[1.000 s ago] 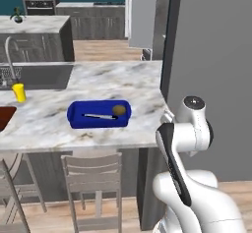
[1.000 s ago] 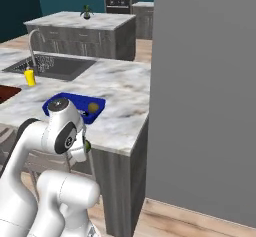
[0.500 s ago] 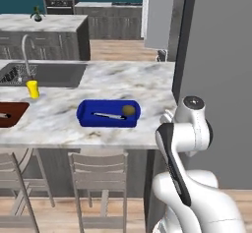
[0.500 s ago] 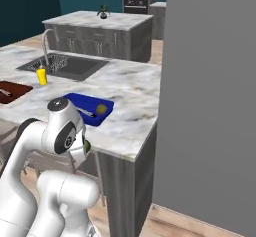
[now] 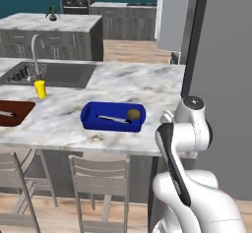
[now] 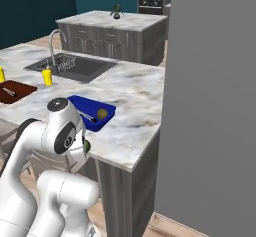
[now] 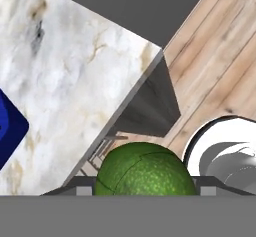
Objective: Gather the potato and avocado from the fridge and place them on a tray on the dining counter. Then gather the fishs from the fridge and place them on the other tray.
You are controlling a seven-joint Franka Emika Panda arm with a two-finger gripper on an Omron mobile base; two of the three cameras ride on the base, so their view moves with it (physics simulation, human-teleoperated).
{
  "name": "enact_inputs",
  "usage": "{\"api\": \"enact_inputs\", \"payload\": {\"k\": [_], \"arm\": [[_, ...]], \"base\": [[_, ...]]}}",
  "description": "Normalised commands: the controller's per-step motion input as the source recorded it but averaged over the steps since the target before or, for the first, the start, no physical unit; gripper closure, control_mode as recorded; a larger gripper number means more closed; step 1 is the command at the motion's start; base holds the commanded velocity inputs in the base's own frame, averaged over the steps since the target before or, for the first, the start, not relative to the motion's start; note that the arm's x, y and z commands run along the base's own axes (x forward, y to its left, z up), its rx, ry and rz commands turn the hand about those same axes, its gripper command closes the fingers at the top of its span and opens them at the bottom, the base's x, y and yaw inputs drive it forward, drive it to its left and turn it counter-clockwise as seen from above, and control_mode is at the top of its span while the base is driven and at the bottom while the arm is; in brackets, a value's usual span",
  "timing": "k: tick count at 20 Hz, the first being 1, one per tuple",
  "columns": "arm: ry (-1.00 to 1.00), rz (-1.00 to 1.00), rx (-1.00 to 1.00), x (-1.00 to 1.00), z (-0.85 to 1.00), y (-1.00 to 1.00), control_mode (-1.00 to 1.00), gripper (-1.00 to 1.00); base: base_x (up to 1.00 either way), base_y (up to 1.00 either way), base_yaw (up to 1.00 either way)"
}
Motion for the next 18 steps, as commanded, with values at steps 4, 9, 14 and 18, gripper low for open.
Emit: {"api": "enact_inputs", "payload": {"k": [4, 9, 14, 18], "arm": [[0.00, 0.00, 0.00, 0.00, 0.00, 0.00, 1.00, 1.00], [0.00, 0.23, 0.01, 0.30, -0.09, -0.27, -1.00, 1.00], [0.00, 0.22, 0.01, 0.65, 0.00, -0.12, -1.00, 1.00], [0.00, 0.10, 0.00, 0.64, 0.05, 0.33, -1.00, 1.00]], "base": [[0.15, -0.29, 0.19], [0.00, 0.00, 0.00], [0.00, 0.00, 0.00], [0.00, 0.00, 0.00]]}}
